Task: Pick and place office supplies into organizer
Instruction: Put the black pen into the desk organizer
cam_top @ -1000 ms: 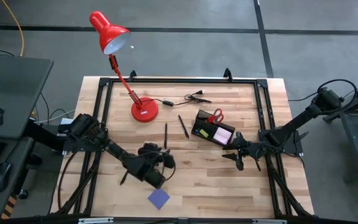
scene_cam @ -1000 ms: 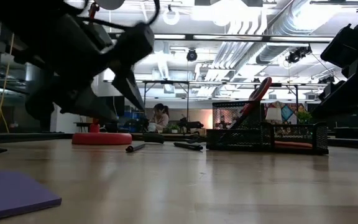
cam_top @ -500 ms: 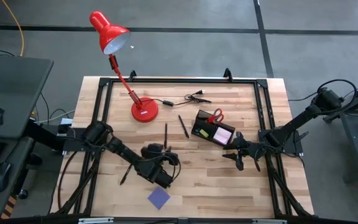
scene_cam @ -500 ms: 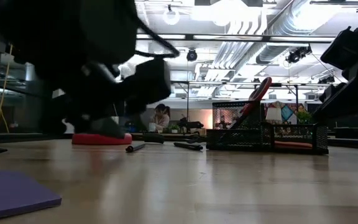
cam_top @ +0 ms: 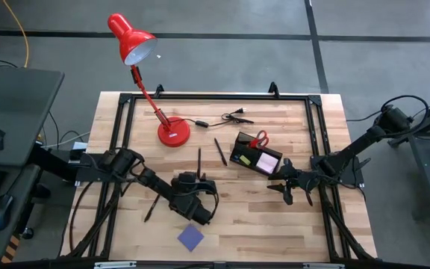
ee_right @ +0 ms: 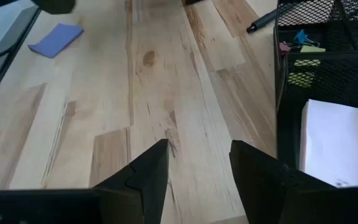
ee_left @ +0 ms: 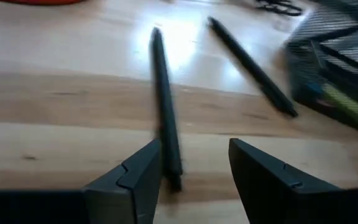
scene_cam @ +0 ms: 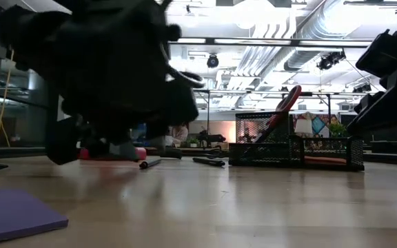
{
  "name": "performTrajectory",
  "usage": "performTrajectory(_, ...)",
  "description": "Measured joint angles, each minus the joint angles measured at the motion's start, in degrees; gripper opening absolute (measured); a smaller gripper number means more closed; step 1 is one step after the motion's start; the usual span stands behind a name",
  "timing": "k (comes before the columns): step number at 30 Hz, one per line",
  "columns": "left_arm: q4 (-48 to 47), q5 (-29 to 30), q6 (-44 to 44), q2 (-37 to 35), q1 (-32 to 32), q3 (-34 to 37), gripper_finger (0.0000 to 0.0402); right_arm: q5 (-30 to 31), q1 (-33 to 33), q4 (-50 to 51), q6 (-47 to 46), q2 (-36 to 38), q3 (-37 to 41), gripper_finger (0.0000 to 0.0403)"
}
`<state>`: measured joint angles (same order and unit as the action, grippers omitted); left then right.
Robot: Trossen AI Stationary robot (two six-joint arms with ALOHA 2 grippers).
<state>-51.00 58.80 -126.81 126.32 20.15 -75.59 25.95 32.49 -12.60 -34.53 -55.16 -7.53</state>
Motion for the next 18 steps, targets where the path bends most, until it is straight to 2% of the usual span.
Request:
performTrajectory(8, -3.91, -8.6, 0.08, -0.05, -1.52, -2.46, 0.017, -0.98, 0.02, 0.35, -0.01, -0.05, 0.01, 0.0166)
performTrajectory(18, -4.21, -10.98, 3.93, -0.21, -2.99, -2.51, 0.017, -1.75, 0.0, 1.02, 0.01, 0.14, -0.02, 0.0162)
